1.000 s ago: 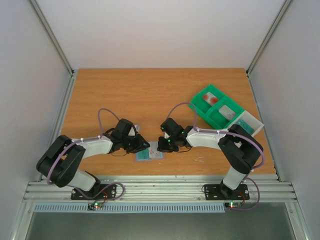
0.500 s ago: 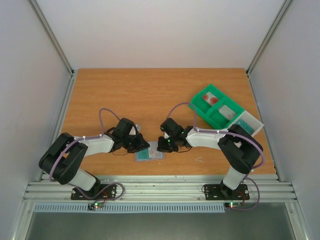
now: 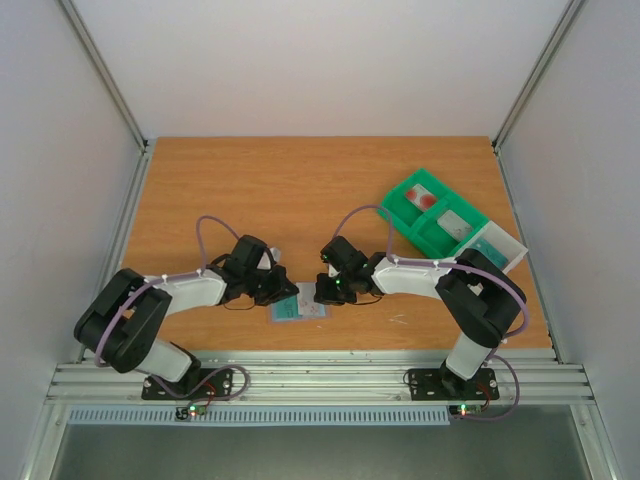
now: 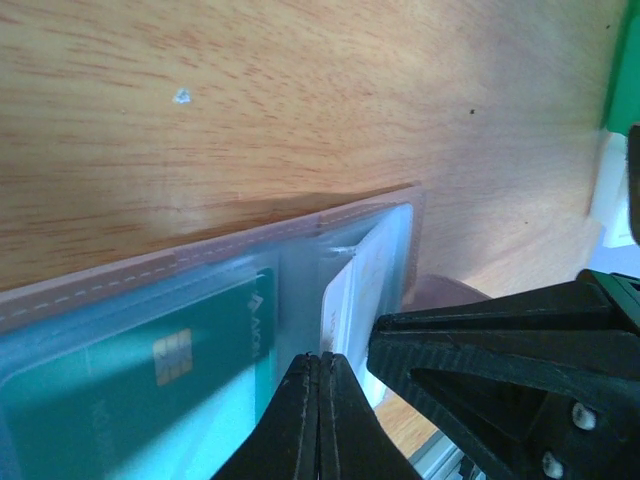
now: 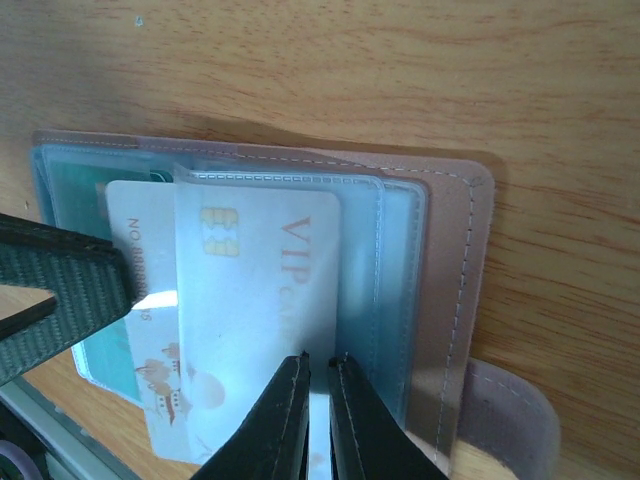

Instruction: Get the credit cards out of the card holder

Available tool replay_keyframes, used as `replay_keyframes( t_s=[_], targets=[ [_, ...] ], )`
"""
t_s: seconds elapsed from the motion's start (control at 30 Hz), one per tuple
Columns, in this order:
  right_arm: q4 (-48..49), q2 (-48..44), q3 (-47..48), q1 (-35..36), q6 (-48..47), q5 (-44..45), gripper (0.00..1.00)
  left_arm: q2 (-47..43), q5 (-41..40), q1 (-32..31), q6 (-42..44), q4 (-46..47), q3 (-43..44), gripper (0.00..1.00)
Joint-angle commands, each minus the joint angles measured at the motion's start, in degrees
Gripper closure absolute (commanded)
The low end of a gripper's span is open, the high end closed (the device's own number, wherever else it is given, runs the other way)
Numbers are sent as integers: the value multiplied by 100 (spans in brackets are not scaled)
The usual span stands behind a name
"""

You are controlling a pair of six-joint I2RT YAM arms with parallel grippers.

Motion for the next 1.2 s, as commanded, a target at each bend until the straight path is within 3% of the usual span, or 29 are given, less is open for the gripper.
replay_keyframes(
  t_s=[0.0,0.4,0.57,1.17],
  targets=[
    [-64,49,-111,66,-5,165,92,-350,-123,40,132,-251,141,100],
    [-1,-121,-111,63,9,165,90,-1117,-555,220,277,-1027,31,100],
    [421,-501,-309,66,182,37,84,-1478,-748,276,272,-1231,54,100],
    [2269,-1460,-740,53,1596,-718,47,-3023,-589,325,-226,-1270,138,99]
  ],
)
